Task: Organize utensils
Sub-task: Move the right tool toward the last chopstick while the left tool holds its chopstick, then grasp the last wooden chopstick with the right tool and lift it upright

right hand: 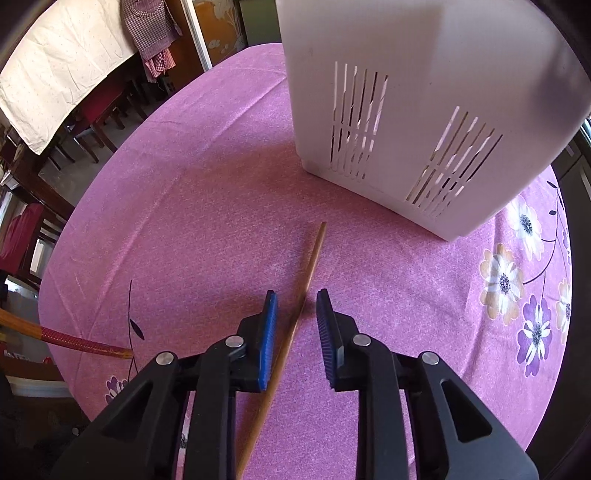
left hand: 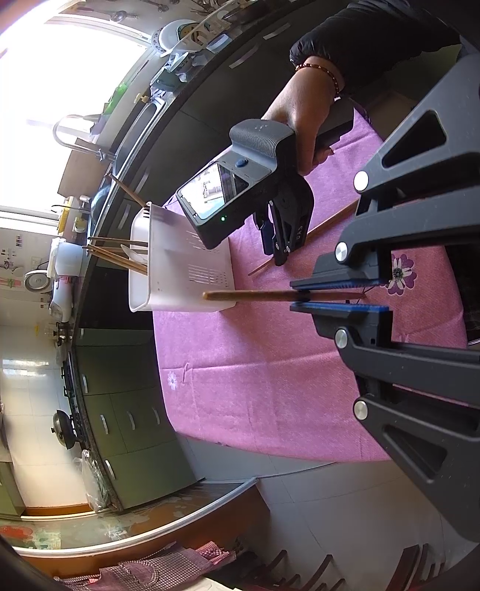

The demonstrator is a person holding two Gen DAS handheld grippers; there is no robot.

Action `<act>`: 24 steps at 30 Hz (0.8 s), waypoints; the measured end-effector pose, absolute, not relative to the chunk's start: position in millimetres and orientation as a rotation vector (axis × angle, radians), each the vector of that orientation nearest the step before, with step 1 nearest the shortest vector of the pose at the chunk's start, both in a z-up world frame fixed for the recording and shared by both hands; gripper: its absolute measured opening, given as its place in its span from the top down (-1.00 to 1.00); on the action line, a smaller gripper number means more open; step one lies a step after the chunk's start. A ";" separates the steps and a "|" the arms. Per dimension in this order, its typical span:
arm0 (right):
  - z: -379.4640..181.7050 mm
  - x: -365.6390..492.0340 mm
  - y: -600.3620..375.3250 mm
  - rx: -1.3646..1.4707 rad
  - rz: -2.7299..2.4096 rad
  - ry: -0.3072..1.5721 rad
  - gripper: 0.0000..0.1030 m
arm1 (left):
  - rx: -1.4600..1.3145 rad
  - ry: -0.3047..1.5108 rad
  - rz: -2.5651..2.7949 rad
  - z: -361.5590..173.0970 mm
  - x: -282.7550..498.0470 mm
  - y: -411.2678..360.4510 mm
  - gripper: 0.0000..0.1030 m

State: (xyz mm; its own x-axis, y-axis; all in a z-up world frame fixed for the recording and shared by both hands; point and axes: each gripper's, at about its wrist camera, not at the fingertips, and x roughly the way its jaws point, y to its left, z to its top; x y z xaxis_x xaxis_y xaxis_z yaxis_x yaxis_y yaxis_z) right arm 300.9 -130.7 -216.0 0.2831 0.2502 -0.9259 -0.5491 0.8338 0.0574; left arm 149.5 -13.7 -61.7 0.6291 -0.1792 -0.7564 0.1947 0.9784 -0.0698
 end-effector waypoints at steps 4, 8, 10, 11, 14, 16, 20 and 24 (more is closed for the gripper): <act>-216.6 302.4 -125.9 -0.317 0.544 1.160 0.79 | 0.022 0.865 -0.216 -61.7 148.8 -14.2 0.88; -215.4 300.0 -129.3 -0.313 0.547 1.150 0.86 | 0.021 0.865 -0.216 -62.0 147.8 -14.0 0.88; -212.8 299.8 -132.9 -0.299 0.552 1.140 0.88 | 0.019 0.865 -0.214 -62.4 147.0 -13.9 0.88; -209.8 299.6 -135.9 -0.286 0.555 1.133 0.88 | 0.019 0.865 -0.214 -62.6 146.7 -14.0 0.88; -191.2 295.8 -148.6 -0.237 0.562 1.086 0.88 | 0.021 0.865 -0.213 -62.6 146.3 -14.2 0.88; -171.8 290.6 -159.0 -0.203 0.567 1.037 0.88 | 0.023 0.866 -0.211 -62.5 146.6 -13.7 0.88; -126.6 270.8 -188.5 -0.144 0.577 0.923 0.88 | 0.024 0.865 -0.211 -62.6 146.9 -13.1 0.88; -92.4 239.6 -221.8 -0.099 0.574 0.816 0.88 | 0.023 0.865 -0.207 -62.4 147.4 -11.4 0.88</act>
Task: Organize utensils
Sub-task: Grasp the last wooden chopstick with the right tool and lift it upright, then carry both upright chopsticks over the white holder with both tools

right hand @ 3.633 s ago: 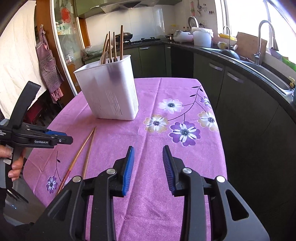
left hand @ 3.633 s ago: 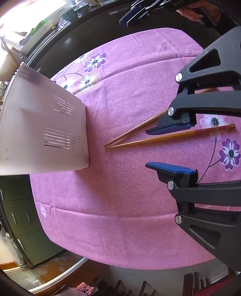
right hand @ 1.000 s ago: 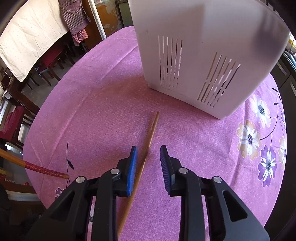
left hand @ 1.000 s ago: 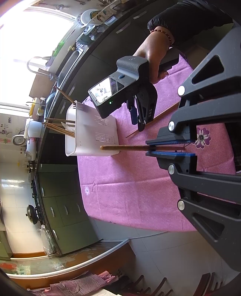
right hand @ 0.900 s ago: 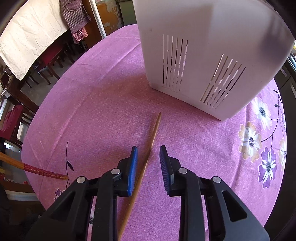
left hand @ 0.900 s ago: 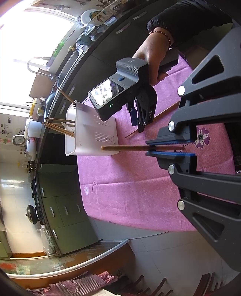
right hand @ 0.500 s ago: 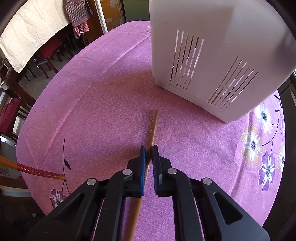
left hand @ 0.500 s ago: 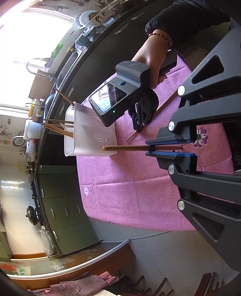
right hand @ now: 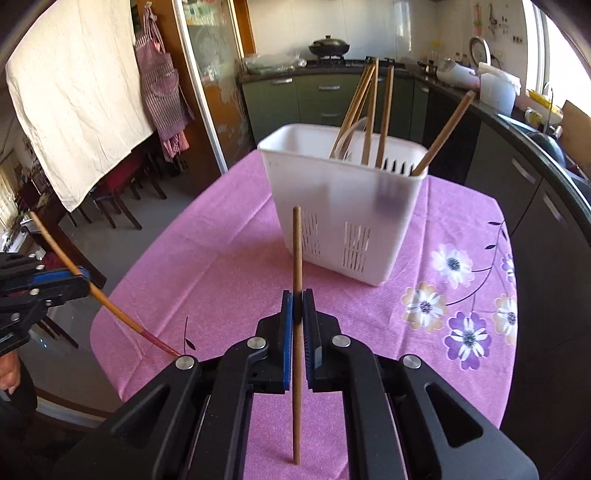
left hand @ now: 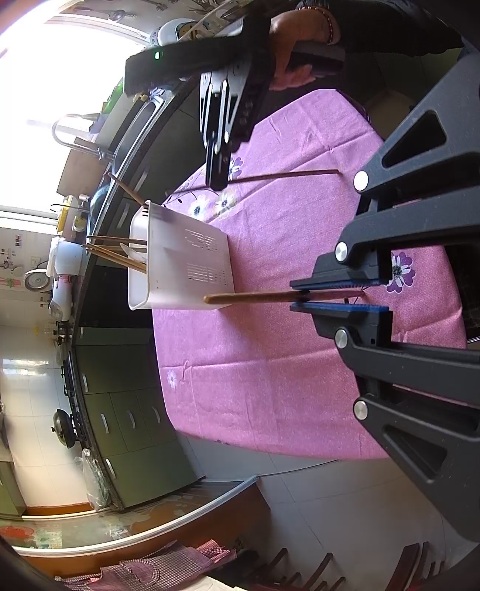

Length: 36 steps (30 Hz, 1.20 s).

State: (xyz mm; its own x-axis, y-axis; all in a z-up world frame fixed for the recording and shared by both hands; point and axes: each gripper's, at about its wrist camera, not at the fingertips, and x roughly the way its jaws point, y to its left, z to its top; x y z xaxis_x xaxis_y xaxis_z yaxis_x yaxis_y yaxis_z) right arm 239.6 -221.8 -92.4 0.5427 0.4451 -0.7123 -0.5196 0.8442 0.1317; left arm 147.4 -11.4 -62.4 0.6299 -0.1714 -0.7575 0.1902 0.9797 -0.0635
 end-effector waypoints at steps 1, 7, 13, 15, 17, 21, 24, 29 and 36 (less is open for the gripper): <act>-87.8 231.5 -229.7 -0.087 0.571 0.796 0.88 | 0.025 0.864 -0.205 -62.4 147.1 -11.2 0.88; -75.9 186.9 -269.6 -0.027 0.554 0.719 0.88 | 0.023 0.862 -0.200 -62.6 146.1 -10.5 0.88; -70.3 151.7 -291.0 0.017 0.553 0.676 0.88 | 0.029 0.861 -0.200 -62.7 144.4 -11.9 0.88; -70.9 145.1 -296.2 0.035 0.553 0.670 0.88 | 0.029 0.862 -0.201 -62.8 144.3 -12.0 0.88; -71.6 140.5 -302.1 0.052 0.550 0.666 0.88 | 0.034 0.863 -0.200 -63.1 144.0 -13.0 0.88; -70.8 132.0 -304.1 0.060 0.551 0.655 0.88 | 0.033 0.865 -0.204 -62.6 144.3 -13.7 0.88; -70.2 127.1 -303.5 0.058 0.550 0.648 0.88 | 0.033 0.864 -0.204 -62.1 144.4 -14.2 0.88; -72.4 124.5 -304.9 0.060 0.550 0.644 0.88 | 0.033 0.865 -0.204 -62.0 144.9 -14.6 0.88; -75.7 123.6 -308.6 0.074 0.551 0.647 0.87 | 0.031 0.861 -0.217 -52.5 152.5 -14.8 0.88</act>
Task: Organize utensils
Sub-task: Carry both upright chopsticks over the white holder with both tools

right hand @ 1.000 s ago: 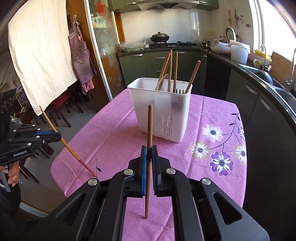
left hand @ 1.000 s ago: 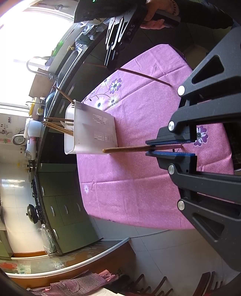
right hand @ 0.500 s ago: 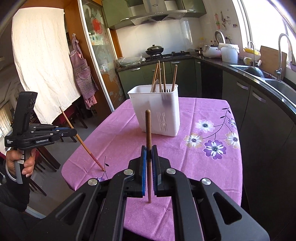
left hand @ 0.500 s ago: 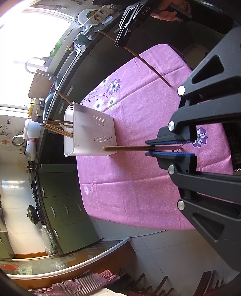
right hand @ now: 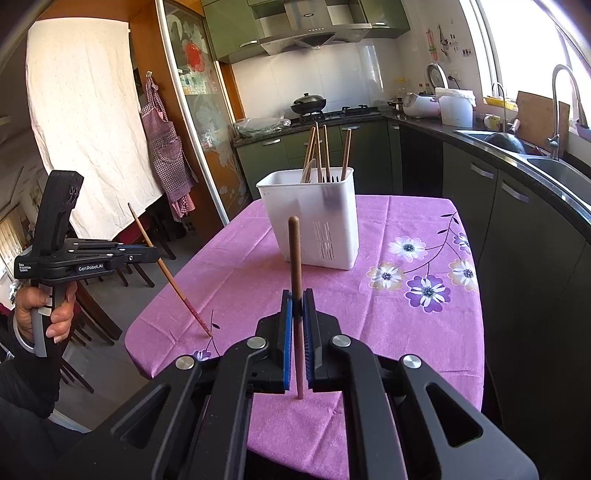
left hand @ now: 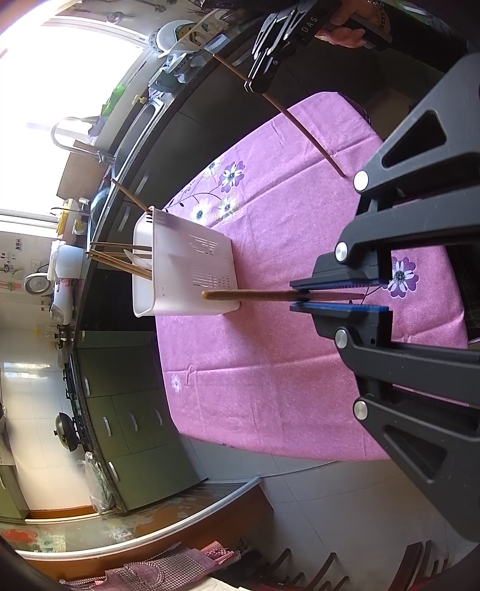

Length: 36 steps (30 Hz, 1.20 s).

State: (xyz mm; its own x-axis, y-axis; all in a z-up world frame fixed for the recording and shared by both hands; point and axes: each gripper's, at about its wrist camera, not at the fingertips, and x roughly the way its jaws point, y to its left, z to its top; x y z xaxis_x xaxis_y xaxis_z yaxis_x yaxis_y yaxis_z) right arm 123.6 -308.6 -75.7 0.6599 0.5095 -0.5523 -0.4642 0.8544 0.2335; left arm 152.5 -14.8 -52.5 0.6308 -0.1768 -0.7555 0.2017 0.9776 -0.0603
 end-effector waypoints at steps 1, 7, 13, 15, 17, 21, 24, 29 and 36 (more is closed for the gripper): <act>-76.5 123.5 -309.2 0.076 0.551 0.648 0.87 | 0.033 0.857 -0.217 -49.4 153.9 -14.7 0.88; -80.2 123.0 -314.6 0.089 0.545 0.647 0.87 | 0.042 0.831 -0.234 -20.5 170.2 -21.0 0.88; -83.5 123.9 -322.3 0.110 0.538 0.647 0.87 | 0.047 0.765 -0.240 28.2 197.7 -28.4 0.88; -83.9 124.3 -324.1 0.112 0.538 0.648 0.87 | 0.033 0.732 -0.243 48.7 209.3 -29.9 0.88; -84.6 125.2 -325.7 0.118 0.538 0.649 0.87 | 0.025 0.692 -0.245 68.7 221.3 -33.1 0.88; -84.7 129.9 -328.8 0.141 0.544 0.651 0.87 | 0.029 0.613 -0.237 98.6 248.0 -43.4 0.88; -79.4 135.1 -327.8 0.133 0.541 0.646 0.87 | 0.035 0.586 -0.221 103.0 272.1 -52.6 0.88; -69.4 143.2 -324.2 0.115 0.544 0.640 0.87 | 0.053 0.607 -0.211 77.2 316.8 -65.5 0.88; -44.3 154.4 -314.2 0.064 0.561 0.616 0.87 | 0.042 0.736 -0.230 17.5 349.3 -66.2 0.88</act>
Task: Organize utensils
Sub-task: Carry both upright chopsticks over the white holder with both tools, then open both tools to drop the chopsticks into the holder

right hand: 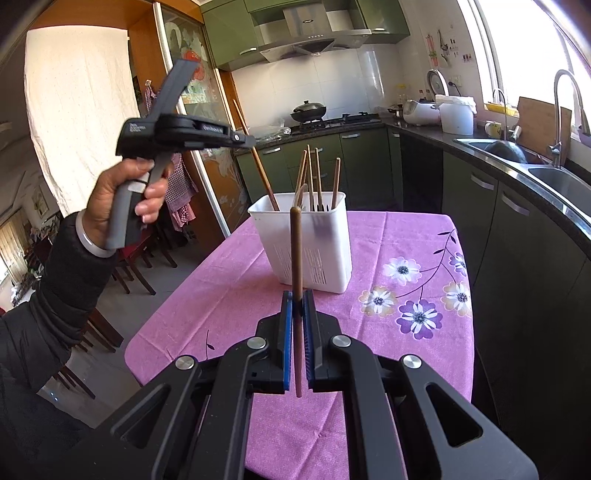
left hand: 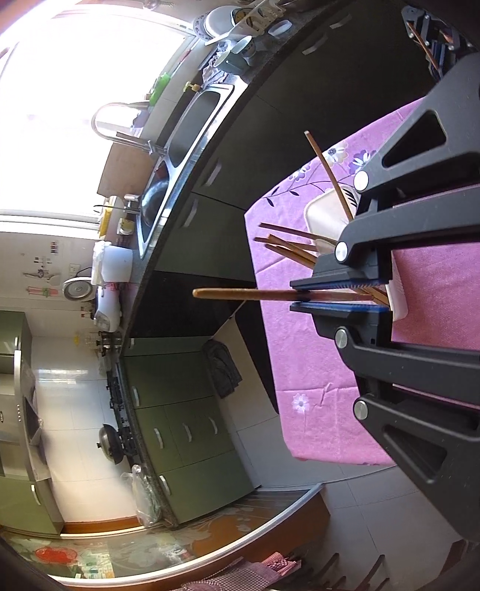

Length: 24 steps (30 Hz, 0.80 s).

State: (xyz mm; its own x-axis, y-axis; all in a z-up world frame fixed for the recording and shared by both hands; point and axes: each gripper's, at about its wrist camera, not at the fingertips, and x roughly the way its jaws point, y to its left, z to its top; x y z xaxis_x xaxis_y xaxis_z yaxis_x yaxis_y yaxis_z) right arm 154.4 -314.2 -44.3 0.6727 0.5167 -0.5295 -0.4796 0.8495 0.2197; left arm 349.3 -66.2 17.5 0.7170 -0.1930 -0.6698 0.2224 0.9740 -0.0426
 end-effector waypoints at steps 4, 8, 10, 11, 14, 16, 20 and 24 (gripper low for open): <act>-26.7 161.4 -305.8 0.034 0.569 0.592 0.87 | 0.053 0.778 -0.239 -7.5 349.7 -66.9 0.86; -10.6 166.6 -294.4 0.002 0.573 0.568 0.87 | 0.059 0.757 -0.248 -14.5 340.2 -64.9 0.62; -4.6 169.1 -289.5 -0.010 0.574 0.563 0.87 | 0.064 0.730 -0.245 -13.5 332.0 -63.0 0.29; -1.8 170.7 -287.7 -0.014 0.572 0.561 0.87 | 0.064 0.717 -0.247 -12.0 327.9 -61.5 0.20; 8.1 174.1 -281.7 -0.022 0.570 0.548 0.87 | 0.065 0.684 -0.255 -7.0 314.7 -56.7 0.20; 16.1 176.9 -277.6 -0.031 0.565 0.535 0.88 | 0.057 0.676 -0.257 -5.8 306.5 -52.9 0.19; 35.4 188.4 -269.4 -0.042 0.565 0.506 0.87 | 0.034 0.653 -0.258 -8.2 284.8 -41.3 -0.27; 65.6 205.9 -265.5 -0.028 0.542 0.445 0.87 | 0.042 0.610 -0.216 -16.0 259.0 -30.3 -0.52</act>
State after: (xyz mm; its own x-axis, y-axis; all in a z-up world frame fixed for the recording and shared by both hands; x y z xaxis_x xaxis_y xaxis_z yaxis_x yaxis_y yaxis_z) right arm 205.9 -265.5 65.6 0.7639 0.4929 -0.4165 -0.5048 0.8585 0.0900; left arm 259.0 -30.3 -16.0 0.7981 -0.1886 -0.5723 0.2134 0.9767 -0.0243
